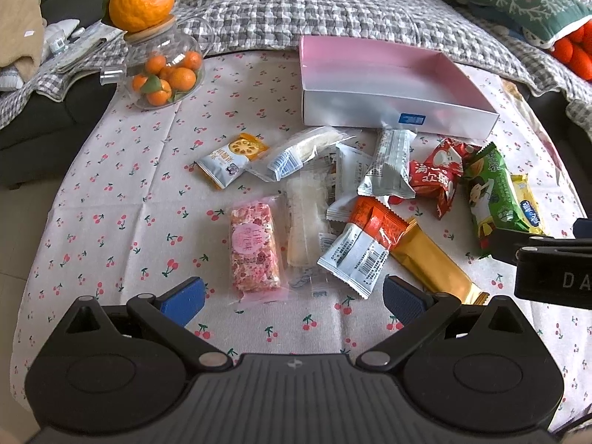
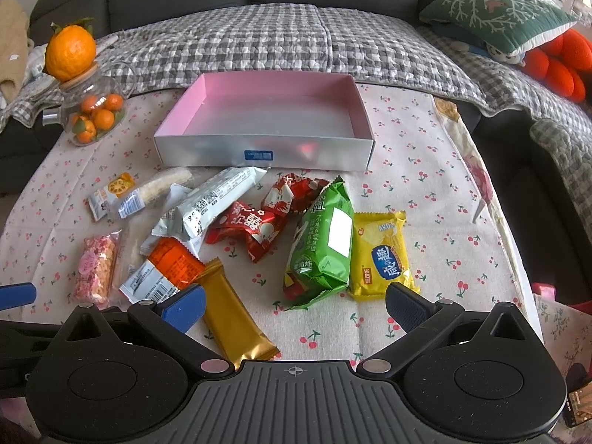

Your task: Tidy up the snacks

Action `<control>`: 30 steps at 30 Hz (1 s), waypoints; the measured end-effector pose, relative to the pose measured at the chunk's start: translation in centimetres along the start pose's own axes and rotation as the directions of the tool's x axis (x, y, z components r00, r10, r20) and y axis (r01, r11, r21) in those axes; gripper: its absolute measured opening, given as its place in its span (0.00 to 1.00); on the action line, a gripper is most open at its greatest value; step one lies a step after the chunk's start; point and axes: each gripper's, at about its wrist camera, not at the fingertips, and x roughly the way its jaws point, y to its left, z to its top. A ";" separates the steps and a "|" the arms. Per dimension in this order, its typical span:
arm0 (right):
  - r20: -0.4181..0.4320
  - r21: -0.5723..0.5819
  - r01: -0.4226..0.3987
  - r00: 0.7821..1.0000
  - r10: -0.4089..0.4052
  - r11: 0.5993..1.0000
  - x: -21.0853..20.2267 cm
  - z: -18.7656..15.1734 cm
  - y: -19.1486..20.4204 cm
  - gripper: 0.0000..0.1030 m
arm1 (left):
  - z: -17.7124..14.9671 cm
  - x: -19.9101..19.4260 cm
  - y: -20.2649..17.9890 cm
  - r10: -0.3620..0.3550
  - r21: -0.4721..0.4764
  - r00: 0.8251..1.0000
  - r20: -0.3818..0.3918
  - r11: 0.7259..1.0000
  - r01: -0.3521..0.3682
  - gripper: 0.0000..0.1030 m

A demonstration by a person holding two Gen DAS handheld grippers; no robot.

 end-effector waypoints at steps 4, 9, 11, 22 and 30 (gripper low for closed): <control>-0.005 0.000 0.005 1.000 -0.005 1.000 0.0 0.1 -0.1 1.00 | 0.0 -0.1 -0.1 -0.001 0.006 1.000 0.009 1.000 0.001 1.00; -0.013 0.011 0.012 1.000 -0.012 1.000 0.1 0.3 -0.4 1.00 | 0.1 -0.1 -0.2 -0.024 0.026 1.000 0.013 0.999 0.024 1.00; -0.016 0.026 0.017 1.000 -0.017 1.000 0.1 0.4 -0.7 1.00 | 0.1 -0.2 -0.2 -0.037 0.029 0.999 0.025 0.999 0.036 1.00; -0.063 0.105 -0.070 0.995 0.077 0.992 -0.3 3.1 -3.5 1.00 | 2.0 -0.3 -0.7 -0.124 0.159 0.992 0.009 0.980 0.121 1.00; -0.117 0.241 -0.154 0.976 0.186 0.958 1.8 5.4 -6.0 1.00 | 5.2 0.7 -1.4 -0.181 0.175 0.983 -0.037 0.967 0.184 0.98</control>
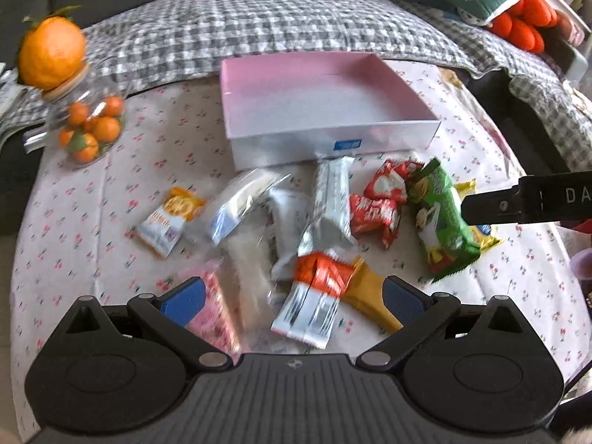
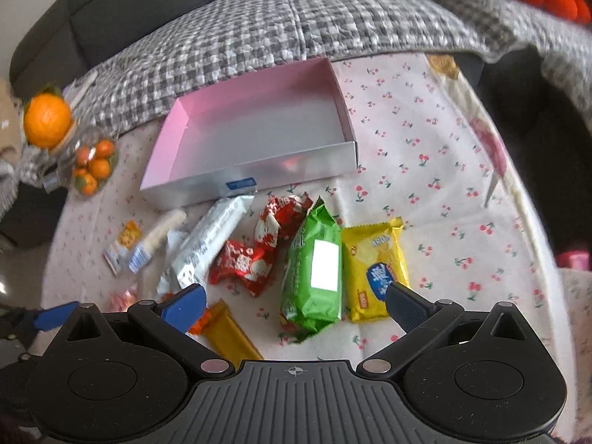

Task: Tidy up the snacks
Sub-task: 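Grasp the silver bar with the left tool while the right tool grasps the green pack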

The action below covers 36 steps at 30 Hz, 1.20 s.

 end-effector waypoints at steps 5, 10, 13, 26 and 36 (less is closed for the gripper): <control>-0.030 0.118 -0.123 0.991 0.128 0.985 2.4 0.4 -2.2 0.99 | 1.1 1.6 1.1 -0.114 -0.046 0.992 0.058 0.992 0.117 0.88; -0.096 0.223 -0.151 0.980 0.176 0.963 5.0 0.8 -4.0 0.87 | 2.0 3.8 2.3 -0.247 -0.098 0.967 0.065 0.963 0.252 0.67; -0.093 0.247 -0.135 0.982 0.162 0.960 5.6 1.1 -4.7 0.78 | 2.7 4.7 2.2 -0.266 -0.113 0.962 0.060 0.956 0.271 0.54; -0.139 0.299 -0.133 0.974 0.181 0.945 7.6 1.0 -5.0 0.59 | 4.5 7.9 1.3 -0.238 -0.100 0.971 0.003 0.966 0.237 0.36; -0.141 0.265 -0.094 0.981 0.135 0.960 8.4 1.1 -4.1 0.49 | 4.5 8.6 0.6 -0.210 -0.066 0.978 0.009 0.975 0.211 0.34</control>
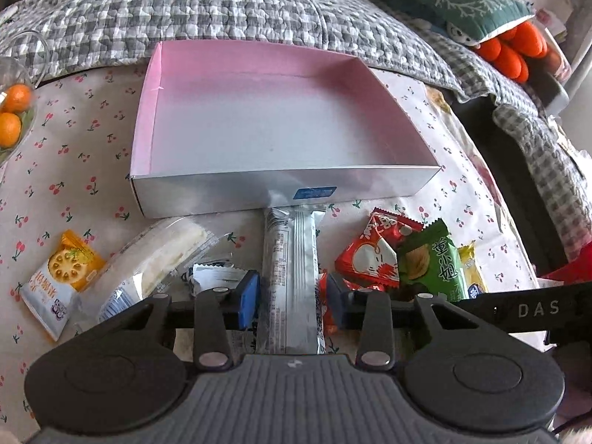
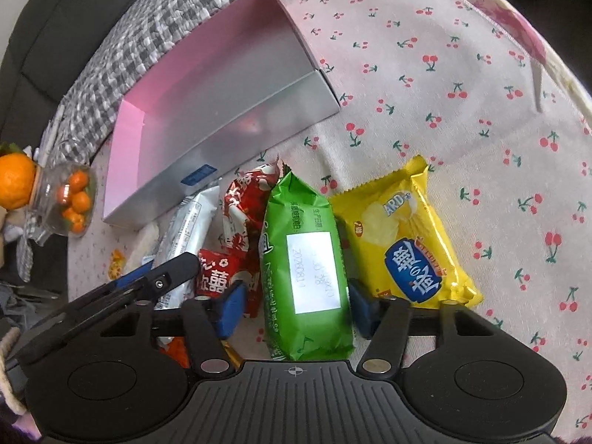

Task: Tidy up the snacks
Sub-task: 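Grasp the silver bar with the left tool while the right tool grasps the green pack, then lower both held packets into the pink box and open both tools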

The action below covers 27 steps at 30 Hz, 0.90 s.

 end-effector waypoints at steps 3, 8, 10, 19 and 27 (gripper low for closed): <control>0.008 -0.002 0.008 1.000 -0.008 1.000 0.1 0.1 0.0 0.40 | 0.0 0.2 0.1 0.005 0.000 1.000 0.001 1.000 -0.005 0.32; 0.016 -0.006 0.011 1.000 -0.011 1.000 0.0 0.0 0.0 0.39 | 0.1 0.2 0.0 0.013 0.000 1.000 0.005 1.000 -0.013 0.27; 0.021 -0.008 0.006 1.000 -0.006 1.000 -0.3 -0.1 0.0 0.39 | 0.1 0.0 -0.2 0.016 0.000 1.000 0.009 1.000 -0.016 0.27; 0.069 0.000 -0.042 0.997 0.042 0.999 -2.3 -0.2 0.0 0.39 | -0.1 -1.8 -0.4 -0.012 -0.010 1.000 0.020 1.000 0.012 0.26; 0.118 0.002 -0.080 0.990 0.079 0.997 -3.8 0.2 0.5 0.39 | -0.1 -4.2 -1.2 -0.031 -0.010 0.996 0.080 0.999 0.032 0.26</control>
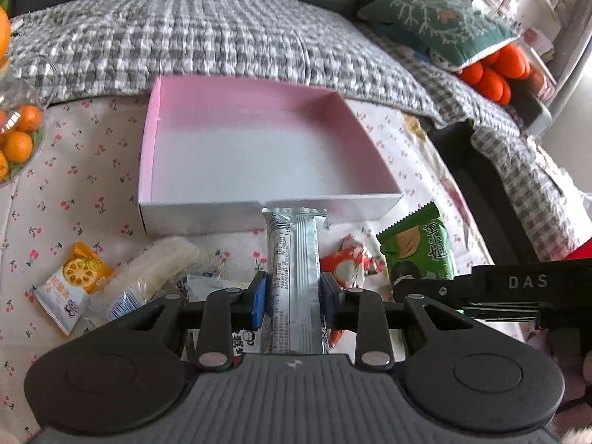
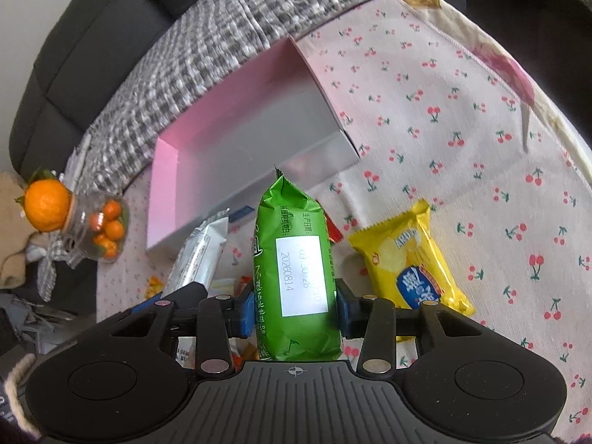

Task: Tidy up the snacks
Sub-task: 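Lower both held packets into the pink box and open both tools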

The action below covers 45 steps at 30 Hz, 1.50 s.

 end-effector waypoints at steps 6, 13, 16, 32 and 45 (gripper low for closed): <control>0.056 0.020 -0.047 0.997 0.046 0.999 -0.6 1.4 0.6 0.39 | 1.3 -1.5 0.5 0.015 -0.047 0.996 0.084 0.999 -0.011 0.26; 0.130 -0.025 -0.059 0.990 0.062 0.998 -0.3 4.7 2.6 0.39 | 3.8 -0.4 1.7 0.087 -0.090 0.983 0.163 0.993 -0.073 0.26; 0.161 -0.047 -0.063 0.984 0.070 0.997 0.6 6.7 3.4 0.39 | 4.7 0.7 2.2 0.103 -0.117 0.977 0.188 0.990 -0.082 0.26; 0.172 -0.141 0.014 0.985 0.010 0.990 7.4 10.3 3.4 0.39 | 7.4 6.3 4.0 0.196 -0.088 0.948 0.252 0.980 -0.180 0.27; 0.191 -0.183 0.060 0.981 -0.024 0.981 7.4 10.1 4.0 0.63 | 6.9 6.8 3.9 0.221 -0.031 0.946 0.239 0.975 -0.220 0.53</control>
